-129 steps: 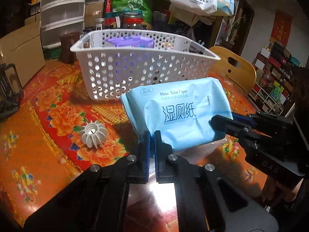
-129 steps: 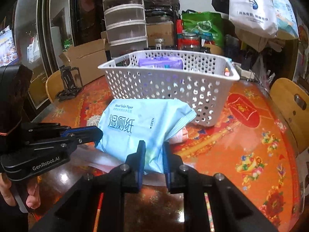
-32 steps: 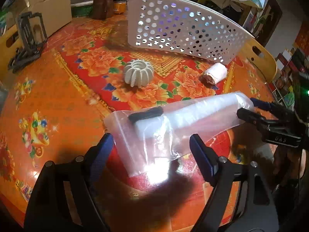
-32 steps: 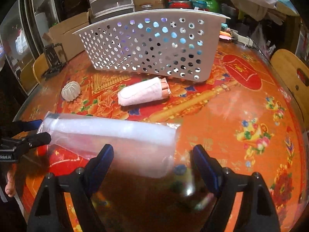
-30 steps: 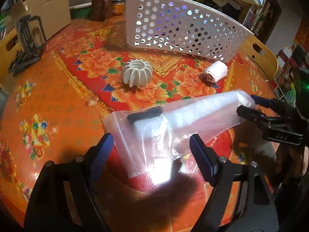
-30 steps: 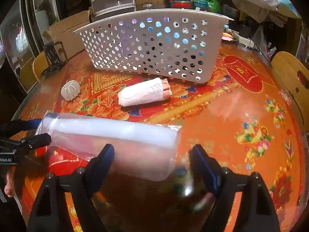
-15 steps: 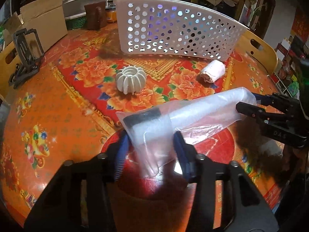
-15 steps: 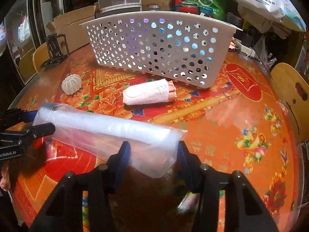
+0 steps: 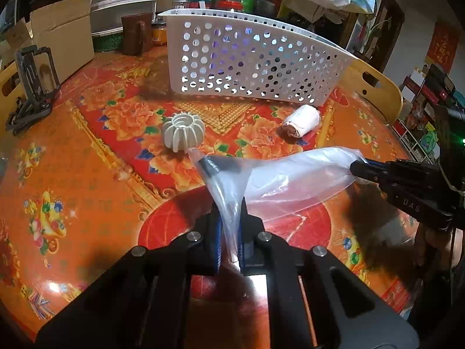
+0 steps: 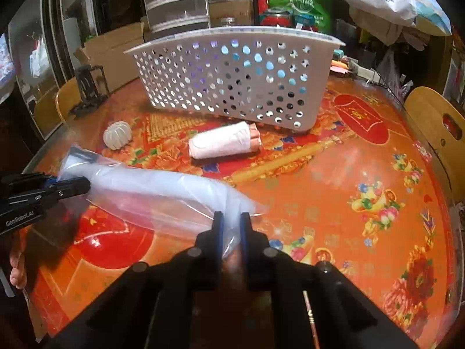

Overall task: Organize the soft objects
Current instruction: 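Close the right tool on the large clear bag while the left tool grips its other end, then carry the large clear bag over the basket and open both tools inside, then withdraw both tools from the basket toward the table, then close the right tool on the pink-white roll while the left tool grasps the white ribbed ornament, then carry the roll and ornament over the basket and open both tools inside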

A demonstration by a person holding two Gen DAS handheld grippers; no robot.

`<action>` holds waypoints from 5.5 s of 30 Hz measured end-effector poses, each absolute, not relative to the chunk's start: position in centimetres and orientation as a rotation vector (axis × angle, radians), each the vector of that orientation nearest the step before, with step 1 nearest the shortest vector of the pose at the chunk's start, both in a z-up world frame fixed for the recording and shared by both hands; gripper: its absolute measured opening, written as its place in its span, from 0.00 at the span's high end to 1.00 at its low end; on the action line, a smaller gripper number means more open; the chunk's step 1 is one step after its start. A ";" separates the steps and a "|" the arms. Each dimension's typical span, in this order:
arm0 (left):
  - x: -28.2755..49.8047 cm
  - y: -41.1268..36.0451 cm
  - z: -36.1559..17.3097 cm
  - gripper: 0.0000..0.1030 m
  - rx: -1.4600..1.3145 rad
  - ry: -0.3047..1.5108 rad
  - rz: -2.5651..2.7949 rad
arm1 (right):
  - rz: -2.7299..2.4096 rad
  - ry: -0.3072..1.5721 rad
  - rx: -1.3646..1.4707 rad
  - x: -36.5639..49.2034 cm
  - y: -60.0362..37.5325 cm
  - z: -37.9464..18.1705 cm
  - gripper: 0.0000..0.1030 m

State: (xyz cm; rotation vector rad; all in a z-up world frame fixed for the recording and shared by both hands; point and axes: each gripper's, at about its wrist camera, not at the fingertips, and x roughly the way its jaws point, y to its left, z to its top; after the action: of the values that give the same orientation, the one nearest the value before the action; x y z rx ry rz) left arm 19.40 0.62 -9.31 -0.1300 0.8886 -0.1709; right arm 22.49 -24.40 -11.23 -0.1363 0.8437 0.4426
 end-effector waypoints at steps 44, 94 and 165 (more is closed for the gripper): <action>19.8 0.5 4.9 0.94 -0.119 0.592 -0.242 | 0.438 0.531 -0.089 21.6 -26.9 2.5 0.95; 31.2 5.1 2.6 0.10 -0.026 0.701 0.013 | 0.379 0.642 0.007 30.9 -27.2 -2.3 0.25; 29.2 2.8 -10.4 0.61 0.001 0.904 0.008 | 0.380 0.856 -0.241 30.1 -18.0 -12.0 0.30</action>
State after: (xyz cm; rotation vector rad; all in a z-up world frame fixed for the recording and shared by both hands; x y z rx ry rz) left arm 29.23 2.84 -10.39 0.0013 0.9044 0.0081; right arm 30.11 -18.01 -11.98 -0.2407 0.8563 0.3802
